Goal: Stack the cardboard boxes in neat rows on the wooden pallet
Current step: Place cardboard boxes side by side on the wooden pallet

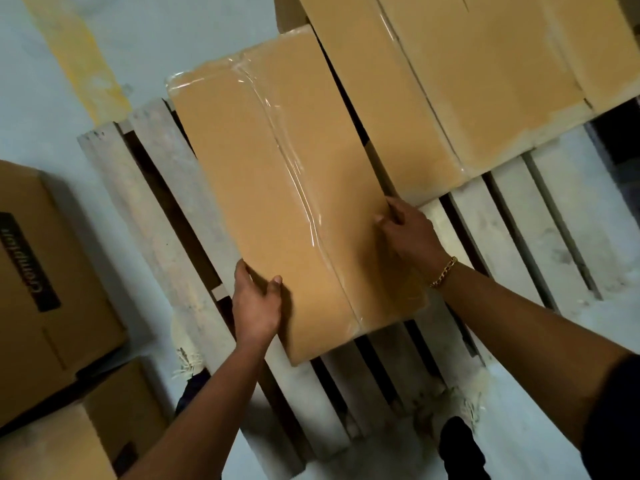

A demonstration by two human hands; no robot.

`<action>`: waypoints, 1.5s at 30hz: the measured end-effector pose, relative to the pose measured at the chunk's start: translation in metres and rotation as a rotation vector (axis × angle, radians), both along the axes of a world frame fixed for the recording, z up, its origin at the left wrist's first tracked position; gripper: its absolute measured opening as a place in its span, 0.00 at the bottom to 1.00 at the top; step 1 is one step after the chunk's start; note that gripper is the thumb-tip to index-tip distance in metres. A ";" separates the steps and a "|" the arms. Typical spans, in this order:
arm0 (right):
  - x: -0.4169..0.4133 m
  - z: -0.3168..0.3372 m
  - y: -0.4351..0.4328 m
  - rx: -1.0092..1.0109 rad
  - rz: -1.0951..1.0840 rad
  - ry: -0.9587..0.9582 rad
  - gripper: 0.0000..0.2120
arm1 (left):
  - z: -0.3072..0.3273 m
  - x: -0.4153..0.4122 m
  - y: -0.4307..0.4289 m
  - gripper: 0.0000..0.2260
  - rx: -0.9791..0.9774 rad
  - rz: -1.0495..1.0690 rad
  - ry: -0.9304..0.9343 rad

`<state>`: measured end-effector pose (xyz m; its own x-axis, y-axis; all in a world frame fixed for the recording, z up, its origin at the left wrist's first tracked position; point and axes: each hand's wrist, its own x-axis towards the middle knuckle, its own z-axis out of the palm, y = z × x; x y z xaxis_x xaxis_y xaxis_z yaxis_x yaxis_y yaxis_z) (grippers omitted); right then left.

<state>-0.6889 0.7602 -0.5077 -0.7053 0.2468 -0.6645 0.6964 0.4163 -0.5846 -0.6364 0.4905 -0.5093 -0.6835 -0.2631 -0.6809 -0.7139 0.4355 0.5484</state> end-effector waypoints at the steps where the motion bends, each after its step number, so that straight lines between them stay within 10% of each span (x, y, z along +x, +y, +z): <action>1: 0.004 0.001 0.003 0.003 -0.007 0.012 0.24 | -0.001 0.001 0.000 0.28 0.007 0.012 0.000; 6: 0.044 -0.003 0.022 -0.029 -0.081 -0.111 0.26 | 0.000 0.005 0.003 0.33 0.098 0.074 -0.042; 15: 0.126 -0.018 0.035 -0.470 -0.611 -0.379 0.60 | -0.006 0.008 0.010 0.33 0.101 0.121 -0.037; 21: 0.095 -0.021 0.039 -0.465 -0.677 -0.263 0.40 | -0.011 -0.019 0.015 0.29 0.117 0.124 0.013; 45: -0.001 -0.049 0.025 -0.436 -0.665 -0.162 0.41 | -0.025 -0.115 -0.001 0.25 0.090 0.179 0.068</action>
<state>-0.6903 0.7855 -0.5564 -0.3893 0.2760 -0.8788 0.8076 -0.3565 -0.4697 -0.7511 0.4897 -0.5344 -0.6764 -0.3244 -0.6612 -0.7356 0.2522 0.6287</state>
